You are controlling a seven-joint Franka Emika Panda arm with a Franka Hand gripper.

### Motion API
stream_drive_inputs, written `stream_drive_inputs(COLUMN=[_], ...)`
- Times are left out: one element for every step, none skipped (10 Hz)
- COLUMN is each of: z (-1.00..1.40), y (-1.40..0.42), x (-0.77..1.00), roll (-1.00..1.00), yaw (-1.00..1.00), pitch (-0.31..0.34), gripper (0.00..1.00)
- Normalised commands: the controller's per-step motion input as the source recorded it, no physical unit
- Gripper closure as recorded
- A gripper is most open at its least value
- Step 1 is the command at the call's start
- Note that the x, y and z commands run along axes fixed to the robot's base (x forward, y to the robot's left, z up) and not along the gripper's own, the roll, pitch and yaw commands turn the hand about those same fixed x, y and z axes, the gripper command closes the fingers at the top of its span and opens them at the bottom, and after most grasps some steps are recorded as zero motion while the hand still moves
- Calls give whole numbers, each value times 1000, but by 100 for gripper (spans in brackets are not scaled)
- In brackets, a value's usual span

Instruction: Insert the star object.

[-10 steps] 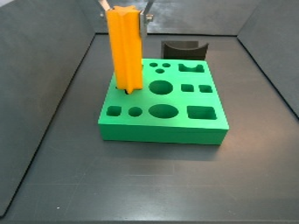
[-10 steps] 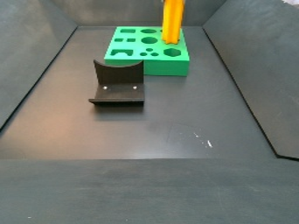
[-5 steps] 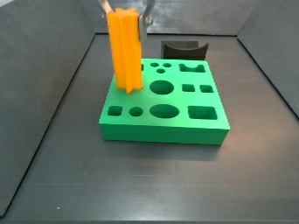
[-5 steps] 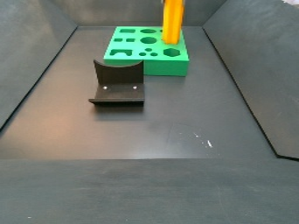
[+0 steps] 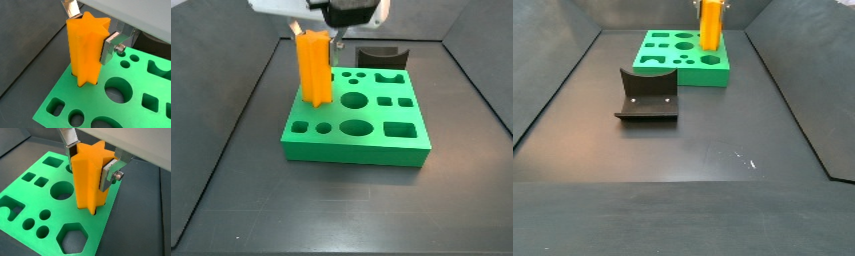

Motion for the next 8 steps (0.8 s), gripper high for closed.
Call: stream_drive_inputs(z=[-460,-471,-483,-489,-480,-231,0,0], y=[0,0,-23,-37,-29,0,0,0], x=[11,0,0,0,0,0,0,0], roll=[111,137,174,194,174,19,11,0], yaw=[0,0,0,0,0,0,0,0], pitch=[0,0,0,0,0,0,6,0], gripper=[100,100,100,100,100,100,100,100])
